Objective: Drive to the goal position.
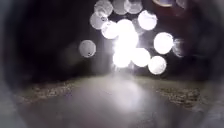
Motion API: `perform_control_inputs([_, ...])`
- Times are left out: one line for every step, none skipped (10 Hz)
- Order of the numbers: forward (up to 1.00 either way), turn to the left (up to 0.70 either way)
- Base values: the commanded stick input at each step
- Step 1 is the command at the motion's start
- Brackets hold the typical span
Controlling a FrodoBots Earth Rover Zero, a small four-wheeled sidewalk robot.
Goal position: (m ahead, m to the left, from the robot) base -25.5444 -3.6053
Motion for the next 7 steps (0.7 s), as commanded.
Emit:
perform_control_inputs([0.00, 0.00])
perform_control_inputs([0.00, 0.00])
perform_control_inputs([0.00, 0.00])
perform_control_inputs([0.00, 0.00])
perform_control_inputs([0.00, -0.01])
perform_control_inputs([0.00, -0.29])
perform_control_inputs([0.00, -0.45])
